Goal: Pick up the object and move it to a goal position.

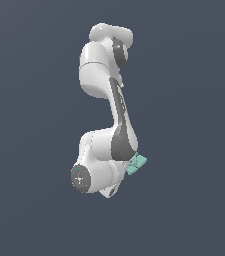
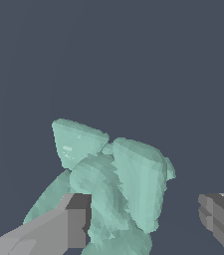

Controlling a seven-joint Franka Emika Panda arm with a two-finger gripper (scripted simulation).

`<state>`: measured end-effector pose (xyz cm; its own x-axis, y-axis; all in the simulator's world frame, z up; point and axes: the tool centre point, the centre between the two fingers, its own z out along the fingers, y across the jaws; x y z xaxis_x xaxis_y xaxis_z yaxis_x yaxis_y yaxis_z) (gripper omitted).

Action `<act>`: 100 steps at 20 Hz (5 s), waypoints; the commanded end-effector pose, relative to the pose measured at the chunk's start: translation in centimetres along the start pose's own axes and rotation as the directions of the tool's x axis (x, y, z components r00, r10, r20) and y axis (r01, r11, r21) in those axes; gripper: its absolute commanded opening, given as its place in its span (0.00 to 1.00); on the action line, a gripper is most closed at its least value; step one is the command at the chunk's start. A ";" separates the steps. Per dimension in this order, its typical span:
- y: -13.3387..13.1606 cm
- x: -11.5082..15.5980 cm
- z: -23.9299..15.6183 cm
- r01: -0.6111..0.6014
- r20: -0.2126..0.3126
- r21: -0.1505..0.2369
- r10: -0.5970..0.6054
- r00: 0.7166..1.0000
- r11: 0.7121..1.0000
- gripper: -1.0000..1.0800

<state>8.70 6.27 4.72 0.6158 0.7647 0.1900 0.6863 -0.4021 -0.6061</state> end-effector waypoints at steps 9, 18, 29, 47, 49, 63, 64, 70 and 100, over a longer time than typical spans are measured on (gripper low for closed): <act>0.0 0.6 0.4 0.036 0.004 0.027 -0.036 0.999 0.999 0.81; 0.0 0.7 0.4 0.039 0.004 0.029 -0.039 0.999 0.999 0.81; -0.2 0.9 0.1 0.042 0.002 0.026 -0.042 0.999 0.999 0.00; -1.0 0.5 -0.6 0.041 0.002 0.026 -0.041 0.999 0.999 0.00; -1.4 0.3 -0.9 0.041 0.003 0.026 -0.041 0.999 0.999 0.00; -6.6 -1.7 -5.7 0.039 0.005 0.025 -0.039 0.999 0.999 0.00; -7.2 -2.0 -6.3 0.038 0.005 0.025 -0.038 0.999 0.999 0.00; -11.3 -3.5 -10.1 0.037 0.006 0.025 -0.037 0.999 0.999 0.00; -30.2 -10.1 -28.9 0.040 0.006 0.029 -0.040 0.999 0.999 0.00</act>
<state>-6.87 -3.70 42.92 0.5859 0.7828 0.2098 0.6992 -0.3575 -0.6191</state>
